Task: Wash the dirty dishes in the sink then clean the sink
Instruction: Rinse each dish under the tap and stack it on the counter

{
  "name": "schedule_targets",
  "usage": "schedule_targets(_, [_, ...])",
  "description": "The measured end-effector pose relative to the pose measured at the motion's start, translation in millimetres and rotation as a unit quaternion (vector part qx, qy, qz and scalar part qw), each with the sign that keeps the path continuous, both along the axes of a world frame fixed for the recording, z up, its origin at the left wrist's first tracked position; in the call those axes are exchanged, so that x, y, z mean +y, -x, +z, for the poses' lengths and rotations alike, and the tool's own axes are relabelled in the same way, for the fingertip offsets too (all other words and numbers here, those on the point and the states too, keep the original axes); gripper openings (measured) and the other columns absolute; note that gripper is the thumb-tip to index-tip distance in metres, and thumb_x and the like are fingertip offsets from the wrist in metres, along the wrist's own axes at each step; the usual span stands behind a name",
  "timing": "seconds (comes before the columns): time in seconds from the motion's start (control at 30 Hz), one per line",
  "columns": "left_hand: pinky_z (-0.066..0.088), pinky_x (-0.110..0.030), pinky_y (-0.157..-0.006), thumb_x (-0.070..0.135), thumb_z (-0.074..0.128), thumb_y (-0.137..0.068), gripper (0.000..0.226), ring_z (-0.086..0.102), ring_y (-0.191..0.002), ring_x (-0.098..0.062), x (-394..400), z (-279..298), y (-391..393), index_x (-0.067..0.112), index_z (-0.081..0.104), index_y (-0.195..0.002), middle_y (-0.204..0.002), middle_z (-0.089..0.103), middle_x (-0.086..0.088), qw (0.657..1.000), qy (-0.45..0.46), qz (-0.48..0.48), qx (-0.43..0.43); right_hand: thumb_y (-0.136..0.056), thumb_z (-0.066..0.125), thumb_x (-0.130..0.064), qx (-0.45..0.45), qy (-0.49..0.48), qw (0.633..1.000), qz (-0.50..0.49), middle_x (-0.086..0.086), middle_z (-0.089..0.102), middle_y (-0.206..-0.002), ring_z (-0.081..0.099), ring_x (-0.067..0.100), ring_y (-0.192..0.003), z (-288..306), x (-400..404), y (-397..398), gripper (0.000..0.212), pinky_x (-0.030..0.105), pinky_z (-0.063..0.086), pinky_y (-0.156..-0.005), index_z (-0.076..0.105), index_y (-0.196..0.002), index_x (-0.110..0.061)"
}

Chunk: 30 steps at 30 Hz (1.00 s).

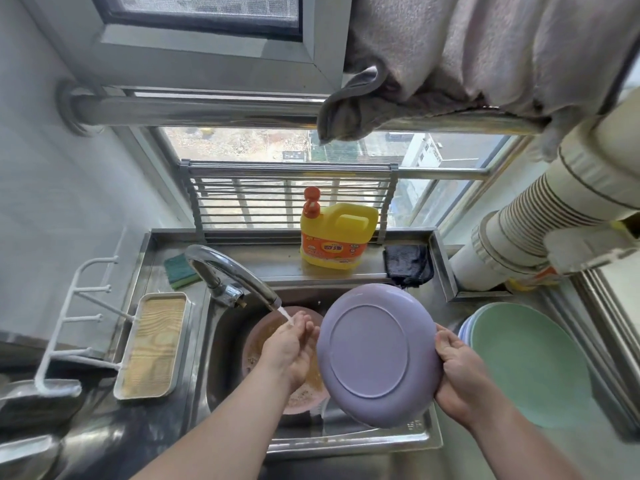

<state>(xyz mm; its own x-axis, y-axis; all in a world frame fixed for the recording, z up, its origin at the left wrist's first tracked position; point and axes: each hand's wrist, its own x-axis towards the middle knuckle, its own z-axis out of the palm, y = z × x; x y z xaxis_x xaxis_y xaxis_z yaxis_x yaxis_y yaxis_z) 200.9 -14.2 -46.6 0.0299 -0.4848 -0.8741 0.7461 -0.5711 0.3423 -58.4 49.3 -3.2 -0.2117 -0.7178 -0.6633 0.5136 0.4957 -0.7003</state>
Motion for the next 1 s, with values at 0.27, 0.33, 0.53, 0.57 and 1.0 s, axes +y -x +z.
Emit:
schedule_targets(0.27, [0.023, -0.017, -0.031, 0.043, 0.071, -0.099, 0.039, 0.025, -0.038, -0.004, -1, 10, -14, 0.018, 0.057, -0.072, -0.054, 0.038, 0.008, 0.999, -0.011, -0.042, -0.025, -0.114, 0.04, -0.02, 0.01, 0.011, 1.0, 0.011, 0.018, 0.077, -0.115, 0.077, 0.025, -0.096, 11, 0, -13, 0.033, 0.037, 0.064, -0.07, 0.07, -0.123, -0.009])
schedule_targets(0.33, [0.027, -0.022, -0.042, 0.042, 0.053, -0.109, 0.049, 0.023, -0.042, -0.009, -4, 16, -15, 0.02, 0.048, -0.066, -0.052, 0.032, 0.007, 0.998, 0.002, -0.055, -0.009, -0.114, 0.04, -0.02, 0.021, 0.015, 0.999, 0.02, 0.017, 0.077, -0.113, 0.077, 0.024, -0.094, 14, -1, -19, 0.032, 0.036, 0.064, -0.069, 0.069, -0.122, -0.009])
schedule_targets(0.53, [0.033, -0.022, -0.055, 0.048, 0.049, -0.108, 0.045, 0.032, -0.051, -0.009, -19, 32, -7, 0.016, 0.052, -0.077, -0.054, 0.036, 0.006, 0.998, 0.023, -0.053, 0.008, -0.114, 0.041, -0.019, 0.032, 0.025, 0.998, 0.041, 0.018, 0.078, -0.111, 0.077, 0.022, -0.091, 21, -4, -29, 0.032, 0.034, 0.063, -0.069, 0.07, -0.12, -0.007])
schedule_targets(0.57, [0.03, -0.02, -0.047, 0.047, 0.046, -0.11, 0.043, 0.03, -0.046, -0.008, -21, 33, -5, 0.013, 0.053, -0.084, -0.054, 0.033, 0.006, 0.998, 0.03, -0.054, 0.008, -0.114, 0.04, -0.019, 0.033, 0.027, 0.998, 0.044, 0.017, 0.077, -0.112, 0.077, 0.023, -0.093, 21, -5, -30, 0.033, 0.035, 0.063, -0.07, 0.07, -0.122, -0.007])
schedule_targets(1.0, [0.044, -0.016, -0.042, 0.009, 0.08, -0.091, 0.027, 0.053, -0.052, -0.01, -12, 29, -9, 0.0, 0.065, -0.112, -0.064, 0.063, -0.003, 0.993, 0.055, -0.085, -0.054, -0.114, 0.042, -0.022, 0.009, -0.007, 1.0, 0.027, 0.016, 0.078, -0.113, 0.078, 0.022, -0.093, 12, 6, -63, 0.032, 0.033, 0.063, -0.069, 0.071, -0.119, -0.009])
